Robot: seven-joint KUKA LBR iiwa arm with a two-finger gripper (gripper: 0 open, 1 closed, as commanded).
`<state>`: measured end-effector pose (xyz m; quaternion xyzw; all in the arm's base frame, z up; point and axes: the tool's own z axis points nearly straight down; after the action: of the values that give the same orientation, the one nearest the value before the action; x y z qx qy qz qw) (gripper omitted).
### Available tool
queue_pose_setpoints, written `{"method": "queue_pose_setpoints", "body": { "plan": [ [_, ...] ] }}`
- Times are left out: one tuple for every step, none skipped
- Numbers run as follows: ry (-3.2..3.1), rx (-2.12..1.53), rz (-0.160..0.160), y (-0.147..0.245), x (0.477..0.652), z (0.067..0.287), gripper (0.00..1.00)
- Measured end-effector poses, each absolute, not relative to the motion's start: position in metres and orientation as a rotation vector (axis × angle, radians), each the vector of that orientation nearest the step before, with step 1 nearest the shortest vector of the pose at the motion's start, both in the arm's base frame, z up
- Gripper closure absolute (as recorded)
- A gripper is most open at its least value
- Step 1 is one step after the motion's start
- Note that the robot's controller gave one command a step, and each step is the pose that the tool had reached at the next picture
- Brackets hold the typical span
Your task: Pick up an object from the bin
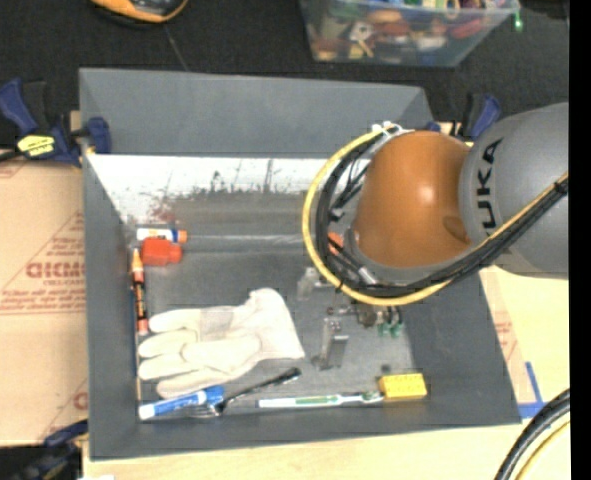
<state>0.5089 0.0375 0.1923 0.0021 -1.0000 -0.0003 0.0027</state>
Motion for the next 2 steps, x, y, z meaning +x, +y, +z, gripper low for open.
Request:
{"method": "queue_pose_setpoints", "body": {
  "plan": [
    [-3.145, 0.004, -0.002, 0.037, 0.510, 0.197, 0.00],
    [-3.104, -0.487, -0.002, 0.044, 0.517, 0.134, 0.00]
  ]
}}
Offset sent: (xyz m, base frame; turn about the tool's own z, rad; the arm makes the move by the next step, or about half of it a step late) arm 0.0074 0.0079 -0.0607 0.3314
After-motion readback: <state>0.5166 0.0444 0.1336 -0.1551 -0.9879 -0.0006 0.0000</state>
